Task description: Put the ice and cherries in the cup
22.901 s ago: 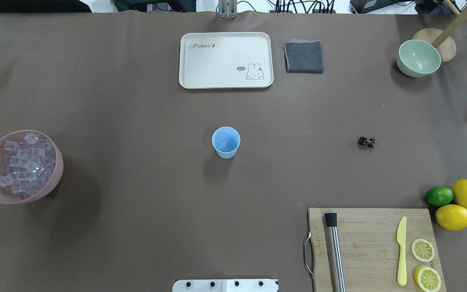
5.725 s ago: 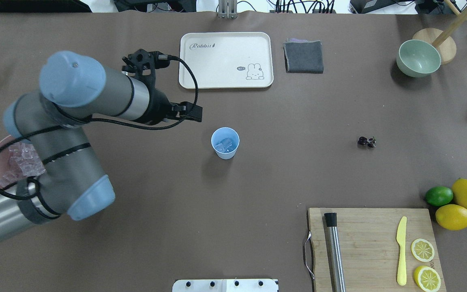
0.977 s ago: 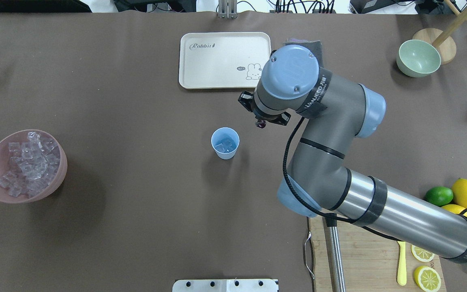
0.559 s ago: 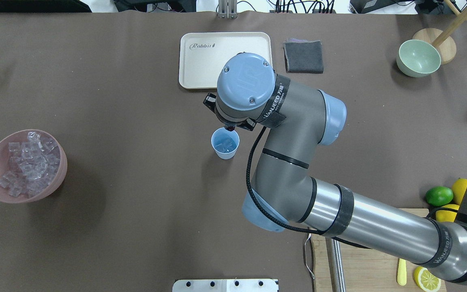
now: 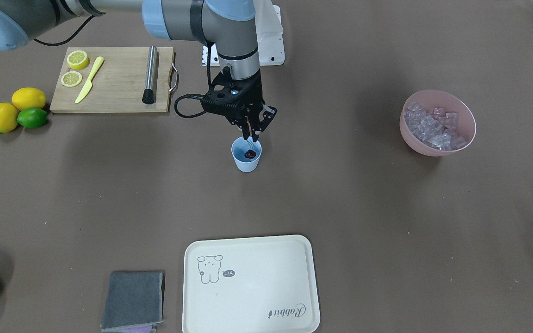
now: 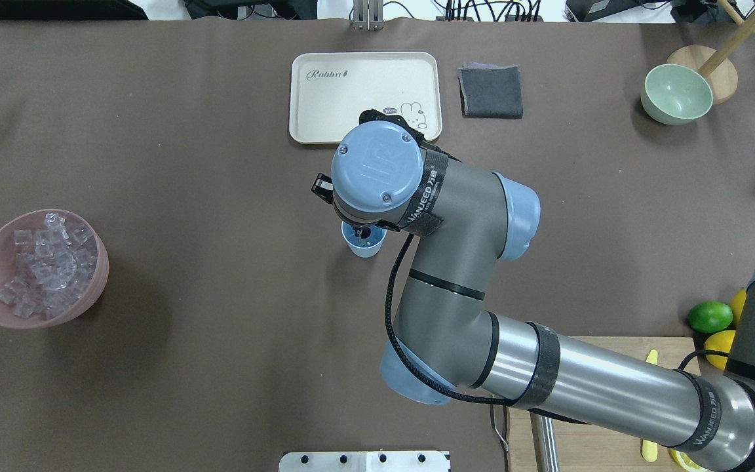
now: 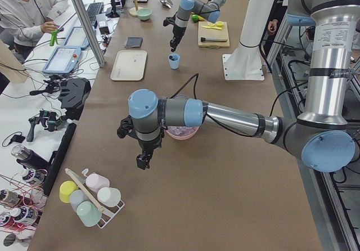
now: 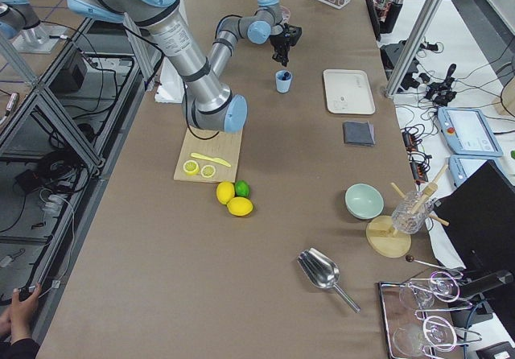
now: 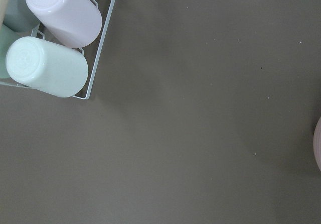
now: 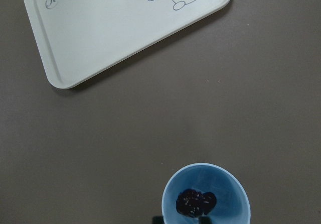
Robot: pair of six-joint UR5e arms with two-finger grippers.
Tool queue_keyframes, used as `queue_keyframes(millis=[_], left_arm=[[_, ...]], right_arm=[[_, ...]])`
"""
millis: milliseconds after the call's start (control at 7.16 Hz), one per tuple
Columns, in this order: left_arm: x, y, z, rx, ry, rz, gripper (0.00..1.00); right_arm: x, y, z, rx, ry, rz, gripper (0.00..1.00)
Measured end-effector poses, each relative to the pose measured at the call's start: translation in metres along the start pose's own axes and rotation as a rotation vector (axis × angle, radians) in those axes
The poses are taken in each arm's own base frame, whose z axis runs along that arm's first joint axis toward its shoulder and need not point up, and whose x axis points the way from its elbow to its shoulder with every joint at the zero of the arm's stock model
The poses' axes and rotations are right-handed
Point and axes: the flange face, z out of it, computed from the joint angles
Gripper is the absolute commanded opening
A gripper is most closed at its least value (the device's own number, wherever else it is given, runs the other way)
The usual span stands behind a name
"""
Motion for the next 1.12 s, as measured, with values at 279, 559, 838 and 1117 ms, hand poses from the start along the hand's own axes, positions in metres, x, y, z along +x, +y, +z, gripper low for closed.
queue_keyframes(millis=[279,559,838,1117], left_arm=[[0.0,0.003,0.002,-0.003,0.001,-0.003,0.99],[-0.01,0.022,0.016,-0.033,0.014,-0.038,0.99],[-0.032,0.06,0.038,-0.069,0.029,-0.134,0.99],[-0.033,0.089,0.047,-0.031,0.009,-0.294,0.99]], right_arm=[[0.004,0.005,-0.006,0.005,0.031,-0.033,1.0],[0.017,-0.005,-0.027,-0.008,0.097,-0.117,1.0],[0.068,-0.076,-0.04,-0.058,0.142,-0.231,1.0],[0.146,-0.171,-0.061,-0.105,0.162,-0.342,1.0]])
